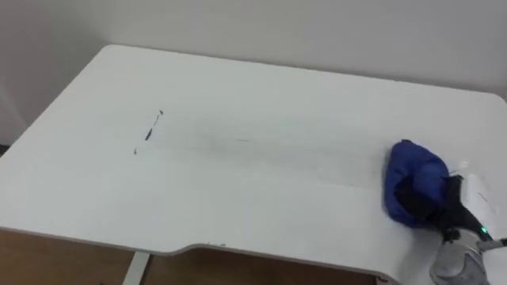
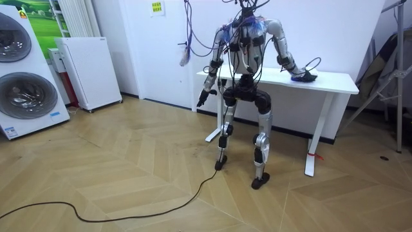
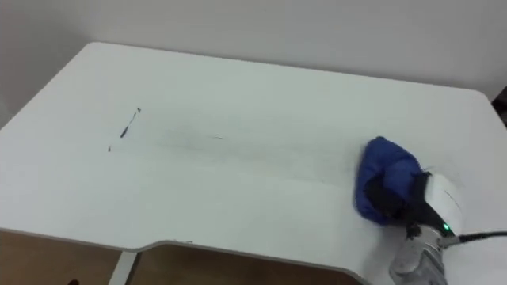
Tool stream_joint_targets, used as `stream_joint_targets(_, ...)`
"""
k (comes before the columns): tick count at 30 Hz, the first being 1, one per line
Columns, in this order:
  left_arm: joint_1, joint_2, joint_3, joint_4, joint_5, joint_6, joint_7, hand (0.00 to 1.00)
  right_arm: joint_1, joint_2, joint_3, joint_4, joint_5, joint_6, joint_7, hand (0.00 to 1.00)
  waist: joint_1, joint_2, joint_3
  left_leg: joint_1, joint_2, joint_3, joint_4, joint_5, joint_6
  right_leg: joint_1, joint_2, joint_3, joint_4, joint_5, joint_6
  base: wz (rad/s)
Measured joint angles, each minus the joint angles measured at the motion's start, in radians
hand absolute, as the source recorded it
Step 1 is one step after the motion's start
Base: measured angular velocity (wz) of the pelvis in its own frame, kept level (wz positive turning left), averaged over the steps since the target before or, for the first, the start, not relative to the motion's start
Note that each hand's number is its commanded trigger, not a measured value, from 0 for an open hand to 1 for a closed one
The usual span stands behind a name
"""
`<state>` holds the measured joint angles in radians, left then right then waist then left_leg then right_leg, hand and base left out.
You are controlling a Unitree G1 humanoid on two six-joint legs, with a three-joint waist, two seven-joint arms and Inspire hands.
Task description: Wipe table
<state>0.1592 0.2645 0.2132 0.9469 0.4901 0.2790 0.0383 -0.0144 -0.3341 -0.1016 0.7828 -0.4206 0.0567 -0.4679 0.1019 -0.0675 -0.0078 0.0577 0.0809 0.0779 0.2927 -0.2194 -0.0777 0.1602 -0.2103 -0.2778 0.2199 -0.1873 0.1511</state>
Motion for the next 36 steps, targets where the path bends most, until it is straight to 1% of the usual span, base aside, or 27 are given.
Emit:
stream_joint_targets(1, 0.001, -0.002, 0.0, 0.0, 0.0, -0.002, 0.0, 0.0, -0.002, -0.016, -0.015, 0.025, 0.007, -0.002, 0.003, 1.0, -0.008, 0.003, -0.0012, -0.009, 0.0, 0.0, 0.02, -0.013, 0.004, 0.002, 0.0, 0.001, 0.002, 0.002, 0.003, 0.0)
stream_joint_targets(2, 0.002, -0.002, 0.001, 0.0, -0.001, -0.002, 0.0, 0.0, 0.0, -0.016, -0.041, 0.03, 0.007, -0.001, 0.007, 1.0, -0.016, 0.005, -0.0012, -0.013, 0.0, 0.0, 0.032, -0.022, 0.007, 0.004, 0.0, 0.001, 0.004, 0.004, 0.004, -0.05)
stream_joint_targets(5, 0.004, -0.003, -0.001, 0.0, -0.005, -0.006, -0.001, 0.0, 0.009, -0.018, -0.055, 0.029, 0.008, 0.004, 0.012, 1.0, -0.018, 0.011, -0.0034, 0.002, -0.001, 0.0, 0.037, -0.033, 0.012, 0.016, 0.003, 0.0, 0.007, 0.007, 0.004, -0.13)
stream_joint_targets(8, 0.007, -0.007, -0.01, 0.003, -0.008, -0.009, -0.002, 0.0, -0.01, -0.017, -0.034, 0.024, 0.001, 0.034, 0.014, 1.0, -0.009, 0.023, -0.0055, 0.014, -0.001, -0.007, 0.039, -0.04, 0.014, 0.017, 0.006, 0.0, 0.017, 0.01, 0.001, -0.22)
stream_joint_targets(9, 0.007, -0.012, -0.024, 0.005, -0.007, -0.009, -0.002, 0.0, -0.03, -0.017, -0.017, 0.021, 0.001, 0.055, 0.016, 1.0, -0.008, 0.029, -0.0028, 0.018, -0.002, -0.008, 0.036, -0.04, 0.015, 0.015, 0.006, 0.001, 0.02, 0.011, -0.001, -0.16)
stream_joint_targets(10, 0.008, -0.018, -0.036, 0.005, -0.007, -0.008, -0.005, 0.0, -0.044, -0.016, 0.002, 0.006, -0.006, 0.082, 0.024, 1.0, -0.008, 0.033, -0.0028, 0.019, -0.002, -0.011, 0.034, -0.04, 0.014, 0.012, 0.006, 0.002, 0.022, 0.012, -0.002, -0.21)
stream_joint_targets(11, 0.008, -0.024, -0.041, 0.005, -0.007, -0.008, -0.006, 0.0, -0.045, -0.015, 0.017, -0.032, -0.026, 0.118, 0.041, 1.0, 0.004, 0.033, -0.0031, 0.019, -0.002, -0.015, 0.03, -0.04, 0.015, 0.003, 0.009, 0.002, 0.028, 0.013, -0.004, -0.23)
stream_joint_targets(12, 0.008, -0.026, -0.045, 0.005, -0.007, -0.008, -0.008, 0.0, -0.046, -0.014, 0.03, -0.054, -0.035, 0.14, 0.053, 1.0, 0.017, 0.035, -0.0027, 0.022, -0.002, -0.016, 0.026, -0.039, 0.015, -0.005, 0.011, 0.002, 0.031, 0.016, -0.007, -0.37)
stream_joint_targets(13, 0.011, -0.026, -0.054, 0.006, -0.007, -0.002, -0.012, 0.0, -0.048, -0.005, 0.068, -0.107, -0.086, 0.179, 0.079, 1.0, 0.038, 0.033, -0.0021, 0.022, -0.002, -0.029, 0.018, -0.039, 0.015, -0.017, 0.019, 0.002, 0.032, 0.02, -0.014, -0.36)
stream_joint_targets(14, 0.012, -0.026, -0.055, 0.007, -0.007, 0.003, -0.013, 0.0, -0.052, -0.001, 0.095, -0.135, -0.111, 0.194, 0.095, 1.0, 0.045, 0.031, -0.0008, 0.022, -0.002, -0.038, 0.014, -0.039, 0.014, -0.022, 0.024, 0.002, 0.031, 0.023, -0.018, -0.32)
stream_joint_targets(15, 0.014, -0.025, -0.06, 0.009, -0.007, 0.016, -0.022, 0.0, -0.084, 0.008, 0.158, -0.172, -0.155, 0.213, 0.133, 1.0, 0.051, 0.027, 0.0046, 0.021, -0.002, -0.055, 0.012, -0.039, 0.014, -0.028, 0.032, 0.002, 0.031, 0.025, -0.022, -0.21)
stream_joint_targets(16, 0.009, -0.026, -0.074, 0.013, -0.008, 0.024, -0.035, 0.0, -0.124, 0.011, 0.233, -0.202, -0.183, 0.231, 0.17, 1.0, 0.069, 0.027, 0.0048, 0.016, -0.002, -0.07, 0.012, -0.039, 0.014, -0.035, 0.038, 0.001, 0.03, 0.027, -0.025, -0.09)
stream_joint_targets(17, 0.006, -0.026, -0.08, 0.014, -0.008, 0.025, -0.041, 0.0, -0.145, 0.014, 0.267, -0.215, -0.196, 0.236, 0.189, 1.0, 0.077, 0.019, 0.0035, 0.013, -0.002, -0.079, 0.011, -0.039, 0.014, -0.035, 0.04, -0.002, 0.029, 0.026, -0.026, 0.12)
stream_joint_targets(18, -0.003, -0.026, -0.088, 0.014, -0.008, 0.024, -0.053, 0.0, -0.199, 0.021, 0.328, -0.219, -0.221, 0.238, 0.22, 1.0, 0.093, 0.019, 0.0103, 0.006, -0.003, -0.093, 0.013, -0.037, 0.012, -0.032, 0.04, -0.019, 0.027, 0.026, -0.027, 0.31)
stream_joint_targets(19, -0.011, -0.026, -0.104, 0.014, -0.007, 0.024, -0.056, 0.0, -0.262, 0.03, 0.366, -0.212, -0.225, 0.238, 0.251, 1.0, 0.117, 0.01, 0.015, -0.001, -0.005, -0.106, 0.012, -0.034, 0.011, -0.033, 0.04, -0.03, 0.026, 0.025, -0.027, 0.36)
stream_joint_targets(20, -0.014, -0.025, -0.118, 0.009, -0.007, 0.025, -0.067, 0.0, -0.31, 0.035, 0.385, -0.204, -0.225, 0.235, 0.266, 1.0, 0.14, 0.003, 0.0181, -0.011, -0.005, -0.116, 0.013, -0.033, 0.011, -0.034, 0.04, -0.041, 0.02, 0.025, -0.027, 0.31)
stream_joint_targets(21, -0.011, -0.025, -0.12, 0.006, -0.007, 0.026, -0.072, 0.0, -0.328, 0.035, 0.391, -0.205, -0.224, 0.232, 0.269, 1.0, 0.15, -0.001, 0.0181, -0.015, -0.008, -0.125, 0.014, -0.033, 0.011, -0.034, 0.04, -0.05, 0.017, 0.025, -0.027, 0.42)
stream_joint_targets(23, 0.014, -0.017, -0.119, 0.005, -0.007, 0.037, -0.078, 0.0, -0.362, 0.035, 0.392, -0.205, -0.213, 0.222, 0.271, 1.0, 0.177, -0.011, 0.0214, -0.026, -0.011, -0.164, 0.017, -0.032, 0.012, -0.019, 0.04, -0.104, 0.014, 0.025, -0.027, 0.56)
stream_joint_targets(25, 0.04, -0.009, -0.117, 0.005, -0.009, 0.045, -0.083, 0.0, -0.363, 0.029, 0.392, -0.183, -0.191, 0.217, 0.27, 1.0, 0.182, -0.022, 0.0187, -0.026, -0.014, -0.177, 0.019, -0.031, 0.012, -0.002, 0.041, -0.121, 0.002, 0.025, -0.027, 0.53)
stream_joint_targets(26, 0.047, -0.008, -0.115, 0.005, -0.008, 0.047, -0.086, 0.0, -0.363, 0.027, 0.391, -0.167, -0.177, 0.216, 0.27, 1.0, 0.184, -0.025, 0.0173, -0.026, -0.016, -0.181, 0.019, -0.031, 0.012, 0.003, 0.041, -0.122, -0.002, 0.025, -0.027, 0.49)
stream_joint_targets(27, 0.059, -0.01, -0.114, 0.005, -0.008, 0.047, -0.089, 0.0, -0.363, 0.023, 0.39, -0.14, -0.155, 0.216, 0.27, 1.0, 0.185, -0.029, 0.016, -0.026, -0.02, -0.195, 0.018, -0.031, 0.012, 0.01, 0.04, -0.122, -0.003, 0.025, -0.027, 0.37)
stream_joint_targets(29, 0.072, -0.01, -0.107, -0.001, -0.007, 0.043, -0.09, 0.0, -0.362, 0.015, 0.375, -0.076, -0.098, 0.205, 0.271, 1.0, 0.184, -0.03, 0.0152, -0.026, -0.023, -0.208, 0.015, -0.031, 0.013, 0.018, 0.04, -0.122, -0.004, 0.025, -0.027, 0.28)
stream_joint_targets(31, 0.089, -0.005, -0.097, -0.007, -0.008, 0.039, -0.09, 0.0, -0.358, 0.002, 0.332, 0.006, -0.017, 0.193, 0.267, 1.0, 0.177, -0.022, 0.0179, -0.01, -0.026, -0.22, 0.002, -0.03, 0.014, 0.036, 0.04, -0.119, -0.008, 0.025, -0.027, 0.13)
stream_joint_targets(32, 0.094, -0.003, -0.096, -0.007, -0.008, 0.039, -0.09, 0.0, -0.35, -0.002, 0.314, 0.016, 0.001, 0.183, 0.266, 1.0, 0.177, -0.021, 0.0158, -0.003, -0.027, -0.218, -0.003, -0.03, 0.014, 0.039, 0.04, -0.117, -0.012, 0.025, -0.027, 0.0)
stream_joint_targets(33, 0.099, -0.001, -0.087, -0.007, -0.008, 0.039, -0.093, 0.0, -0.338, -0.02, 0.297, 0.024, 0.02, 0.173, 0.261, 1.0, 0.174, -0.02, 0.016, 0.006, -0.027, -0.217, -0.011, -0.03, 0.014, 0.047, 0.04, -0.117, -0.021, 0.024, -0.026, 0.0)
stream_joint_targets(35, 0.1, -0.001, -0.068, -0.007, -0.008, 0.036, -0.1, 0.0, -0.291, -0.053, 0.243, 0.046, 0.068, 0.141, 0.25, 1.0, 0.144, -0.021, 0.0156, 0.014, -0.027, -0.219, -0.015, -0.03, 0.015, 0.057, 0.04, -0.119, -0.018, 0.024, -0.026, 0.09)
stream_joint_targets(36, 0.101, -0.001, -0.064, -0.007, -0.008, 0.033, -0.1, 0.0, -0.273, -0.06, 0.223, 0.048, 0.078, 0.133, 0.248, 1.0, 0.141, -0.021, 0.0156, 0.022, -0.027, -0.218, -0.022, -0.029, 0.015, 0.061, 0.04, -0.117, -0.018, 0.025, -0.026, 0.04)
